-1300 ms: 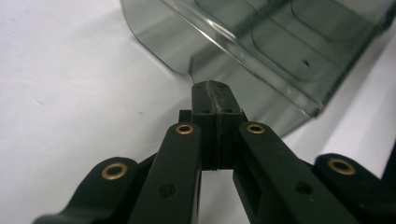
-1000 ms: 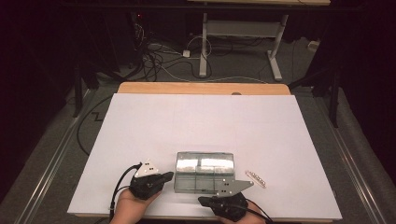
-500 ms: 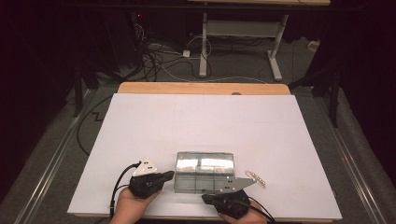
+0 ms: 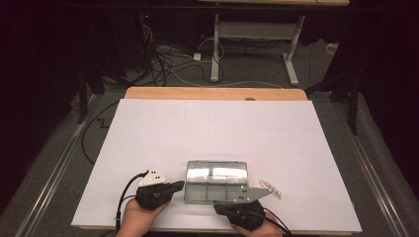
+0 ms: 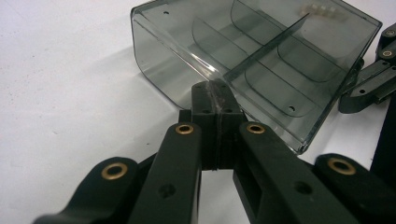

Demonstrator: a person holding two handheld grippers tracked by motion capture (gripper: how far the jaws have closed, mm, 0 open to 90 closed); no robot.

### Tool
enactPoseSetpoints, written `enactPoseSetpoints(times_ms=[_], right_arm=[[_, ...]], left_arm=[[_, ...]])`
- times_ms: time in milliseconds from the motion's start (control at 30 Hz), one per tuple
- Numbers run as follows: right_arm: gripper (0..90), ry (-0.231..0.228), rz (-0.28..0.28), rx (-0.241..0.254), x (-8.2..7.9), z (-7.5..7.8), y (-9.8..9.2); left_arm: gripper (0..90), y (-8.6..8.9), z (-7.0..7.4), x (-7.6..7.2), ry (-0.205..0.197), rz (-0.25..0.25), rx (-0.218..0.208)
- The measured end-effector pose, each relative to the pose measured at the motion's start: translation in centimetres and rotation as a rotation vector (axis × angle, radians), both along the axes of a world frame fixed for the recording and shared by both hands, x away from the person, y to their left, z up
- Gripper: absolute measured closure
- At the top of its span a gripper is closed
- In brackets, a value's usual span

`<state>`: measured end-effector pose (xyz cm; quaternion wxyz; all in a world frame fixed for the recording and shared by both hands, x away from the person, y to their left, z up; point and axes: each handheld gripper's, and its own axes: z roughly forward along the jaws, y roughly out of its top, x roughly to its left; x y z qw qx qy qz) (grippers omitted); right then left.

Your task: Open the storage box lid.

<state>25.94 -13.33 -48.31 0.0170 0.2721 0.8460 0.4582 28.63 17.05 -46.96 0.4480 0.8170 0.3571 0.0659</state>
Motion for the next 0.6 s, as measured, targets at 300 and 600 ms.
enactPoseSetpoints(times_ms=[300, 600], right_arm=[[90.0, -0.005, -0.009, -0.002, 0.04, -0.01, 0.00], [90.0, 0.000, -0.006, 0.019, -0.02, 0.07, -0.18]], left_arm=[[87.1, -0.05, -0.01, 0.02, 0.001, -0.004, 0.003], [87.1, -0.09, 0.08, -0.06, -0.004, -0.002, 0.008]])
